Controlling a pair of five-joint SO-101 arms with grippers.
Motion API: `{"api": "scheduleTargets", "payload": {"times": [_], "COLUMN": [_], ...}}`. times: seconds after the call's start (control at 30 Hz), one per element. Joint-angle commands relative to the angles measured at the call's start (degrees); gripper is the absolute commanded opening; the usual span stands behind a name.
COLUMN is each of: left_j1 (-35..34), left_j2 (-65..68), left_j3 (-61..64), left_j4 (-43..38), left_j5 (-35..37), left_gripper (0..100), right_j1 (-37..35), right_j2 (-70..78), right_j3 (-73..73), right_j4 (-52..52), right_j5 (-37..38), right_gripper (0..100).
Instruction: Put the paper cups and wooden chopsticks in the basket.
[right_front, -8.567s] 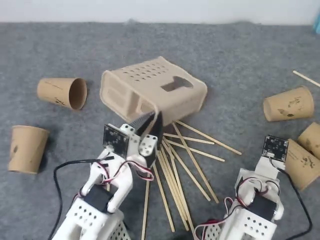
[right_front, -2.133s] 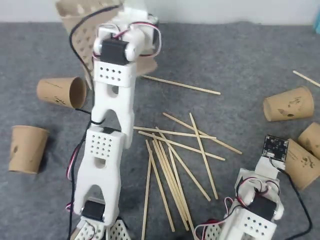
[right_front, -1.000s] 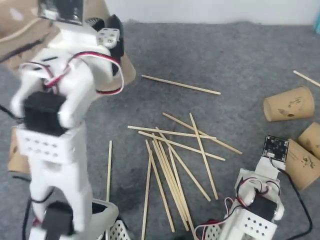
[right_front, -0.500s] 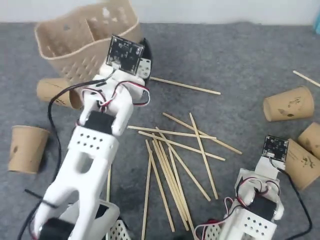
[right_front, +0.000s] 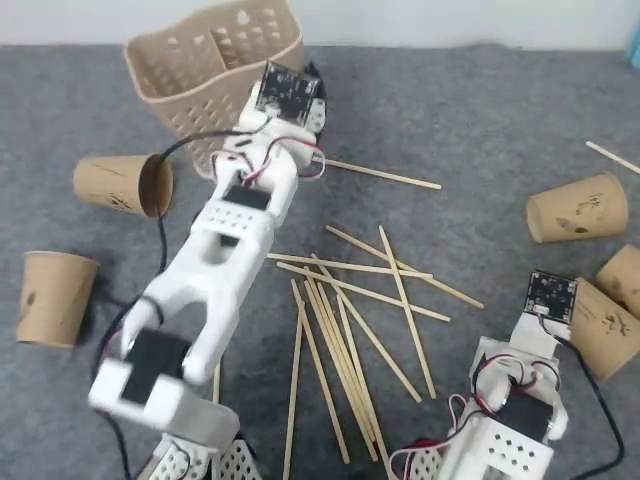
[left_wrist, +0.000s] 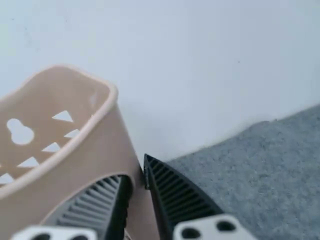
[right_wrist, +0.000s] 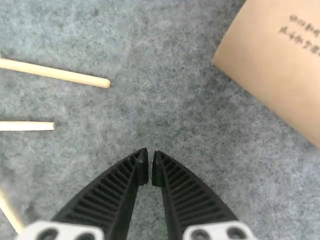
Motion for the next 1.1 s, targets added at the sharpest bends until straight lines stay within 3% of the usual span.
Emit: {"api": "scheduleTargets", "payload": {"times": [0.0, 0.57, 0.87, 1.07], "left_j1": [-0.88, -0.88, 1.41, 3.69], "left_j2": [9.05, 37.71, 34.73, 19.25], "left_j3": [-14.02, -41.36, -36.7, -20.09], "left_j4": [-3.34, -2.46, 6.68, 8.97], "left_j5": [-1.14, -1.05, -1.32, -1.32], "left_gripper": [1, 1, 1, 1], "right_j1": [0.75, 0.57, 0.84, 0.84], "right_j2": [-1.01, -1.01, -1.01, -1.01], "right_j3": [-2.55, -2.55, -2.29, -2.29], "right_j4": [-0.13, -0.22, -1.54, -1.54], "right_j5": [0.62, 0.62, 0.62, 0.62], "right_gripper": [2.9, 2.9, 2.9, 2.9]}}
